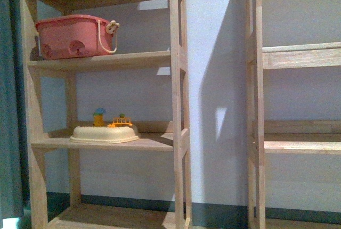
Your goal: Put away toys
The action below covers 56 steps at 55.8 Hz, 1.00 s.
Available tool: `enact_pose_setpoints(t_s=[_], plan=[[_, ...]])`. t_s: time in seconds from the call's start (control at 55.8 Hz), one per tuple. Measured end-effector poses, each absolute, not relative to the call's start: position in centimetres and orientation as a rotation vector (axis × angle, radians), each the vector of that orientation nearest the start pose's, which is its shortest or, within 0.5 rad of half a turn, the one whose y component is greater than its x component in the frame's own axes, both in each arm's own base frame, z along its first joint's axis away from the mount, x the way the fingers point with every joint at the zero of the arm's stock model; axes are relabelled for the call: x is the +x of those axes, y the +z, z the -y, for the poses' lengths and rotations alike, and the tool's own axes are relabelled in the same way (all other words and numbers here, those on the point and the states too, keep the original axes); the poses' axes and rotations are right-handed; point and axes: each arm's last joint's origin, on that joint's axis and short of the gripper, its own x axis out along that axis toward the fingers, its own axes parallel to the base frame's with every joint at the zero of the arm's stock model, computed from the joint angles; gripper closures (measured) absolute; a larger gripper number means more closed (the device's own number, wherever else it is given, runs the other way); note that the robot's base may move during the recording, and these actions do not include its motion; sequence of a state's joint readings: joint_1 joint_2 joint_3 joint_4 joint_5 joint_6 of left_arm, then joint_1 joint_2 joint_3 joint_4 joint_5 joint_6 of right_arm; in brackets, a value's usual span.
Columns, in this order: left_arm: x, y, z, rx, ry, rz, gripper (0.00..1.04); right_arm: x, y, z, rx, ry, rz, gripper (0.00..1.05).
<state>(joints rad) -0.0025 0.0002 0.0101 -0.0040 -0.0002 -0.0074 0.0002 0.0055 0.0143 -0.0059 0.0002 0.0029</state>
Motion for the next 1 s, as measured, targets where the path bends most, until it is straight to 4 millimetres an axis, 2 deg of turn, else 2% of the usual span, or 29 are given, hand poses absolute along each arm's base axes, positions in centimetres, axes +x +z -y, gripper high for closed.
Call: enact_pose_setpoints(t_s=[1.004], plan=[[9.71, 16.65, 0.02, -0.007, -0.003, 0.006, 0.06, 9.72, 16.74, 0.0, 0.003, 0.0, 0.003, 0.98]])
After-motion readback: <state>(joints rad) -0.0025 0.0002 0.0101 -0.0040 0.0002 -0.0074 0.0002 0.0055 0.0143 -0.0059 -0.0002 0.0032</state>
